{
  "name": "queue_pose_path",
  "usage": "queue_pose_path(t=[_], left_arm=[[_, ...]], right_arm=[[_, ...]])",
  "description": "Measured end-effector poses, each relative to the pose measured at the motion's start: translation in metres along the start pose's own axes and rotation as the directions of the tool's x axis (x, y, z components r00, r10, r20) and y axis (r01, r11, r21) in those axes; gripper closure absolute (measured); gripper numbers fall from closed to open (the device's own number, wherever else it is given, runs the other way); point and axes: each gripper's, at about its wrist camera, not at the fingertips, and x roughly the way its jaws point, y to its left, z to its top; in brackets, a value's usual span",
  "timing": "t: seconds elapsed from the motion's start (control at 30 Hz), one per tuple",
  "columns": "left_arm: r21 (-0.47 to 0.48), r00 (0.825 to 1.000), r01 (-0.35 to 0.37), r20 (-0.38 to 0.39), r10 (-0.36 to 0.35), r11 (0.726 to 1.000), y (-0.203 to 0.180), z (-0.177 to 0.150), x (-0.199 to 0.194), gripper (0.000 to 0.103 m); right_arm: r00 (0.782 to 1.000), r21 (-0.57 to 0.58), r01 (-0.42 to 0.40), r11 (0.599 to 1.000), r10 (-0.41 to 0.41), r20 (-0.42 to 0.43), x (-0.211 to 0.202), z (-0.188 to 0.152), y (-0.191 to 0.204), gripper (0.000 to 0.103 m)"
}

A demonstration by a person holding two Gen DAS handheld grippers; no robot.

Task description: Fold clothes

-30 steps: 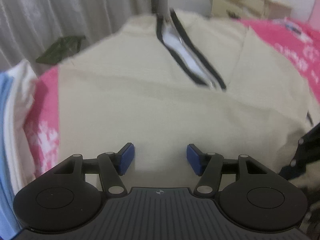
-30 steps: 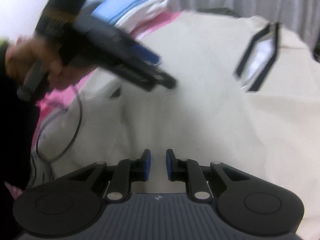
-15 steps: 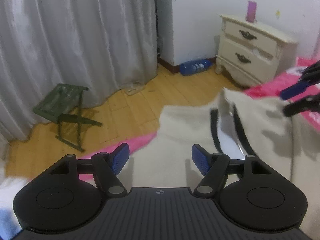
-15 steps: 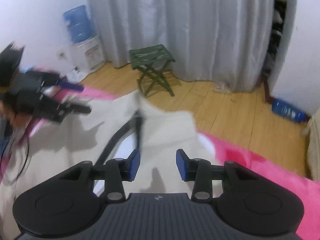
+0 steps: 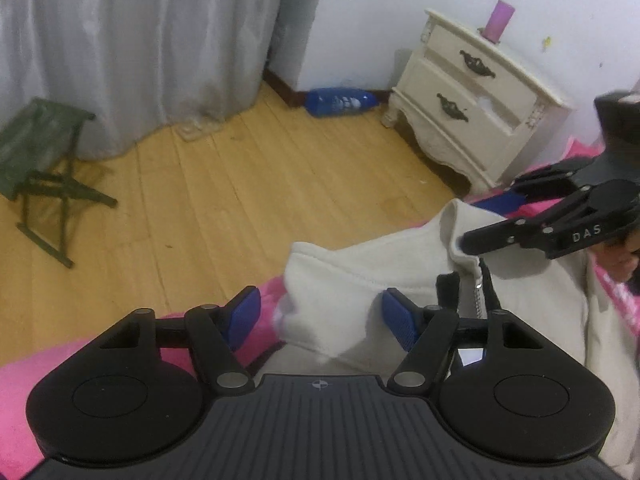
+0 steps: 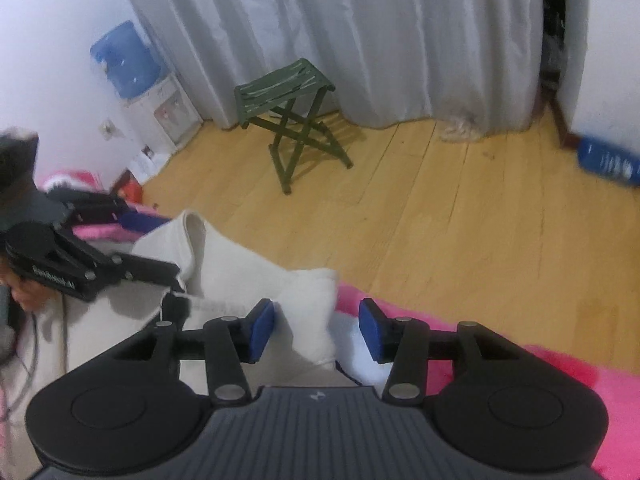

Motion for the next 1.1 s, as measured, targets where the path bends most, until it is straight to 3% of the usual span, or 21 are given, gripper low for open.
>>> queue_pose_path(t=[0.07,0.23,0.33,0.53,0.77,0.87,0.97,1.1], left_arm=[[-0.030,0.999,0.035,0.008,-0.035,0.999,0.003,-0.002,-0.002,0.054],[0.015,0.998,0.024,0.054,-0.025,1.000,-0.001,-0.003,-0.011,0.076],[0.026,0.993,0.031,0.112,-0.034,0.999,-0.003,-0.004,-0.026,0.086],[0.028,0.967,0.054,0.247,-0.059,0.998,-0.027,-0.019,-0.086,0.091],[0.088,0.942,0.058,0.326,-0.083,0.994,-0.081,-0.066,-0.189,0.094],[0.154,0.941,0.046,0.324,-0.095,0.987,-0.121,-0.101,-0.228,0.096],[0.247,0.953,0.040,0.283,-0.111,0.968,-0.161,-0.143,-0.256,0.096],[0.348,0.974,0.087,0.169,-0.153,0.934,-0.192,-0.193,-0.269,0.096]], right_arm=[[1.000,0.015,-0.031,0.999,0.030,0.008,0.000,0.000,-0.002,0.066],[0.997,-0.059,-0.060,0.996,0.063,0.049,-0.011,-0.002,0.004,0.087],[0.991,-0.075,-0.073,0.995,0.081,0.104,-0.027,-0.003,0.008,0.089],[0.957,-0.078,-0.132,0.988,0.147,0.251,-0.084,-0.022,0.030,0.091],[0.917,-0.210,-0.151,0.966,0.216,0.334,-0.164,-0.059,0.099,0.091],[0.900,-0.273,-0.150,0.950,0.246,0.361,-0.199,-0.088,0.134,0.091],[0.890,-0.307,-0.164,0.937,0.275,0.363,-0.226,-0.130,0.165,0.092],[0.913,-0.357,-0.199,0.913,0.305,0.271,-0.234,-0.186,0.199,0.092]])
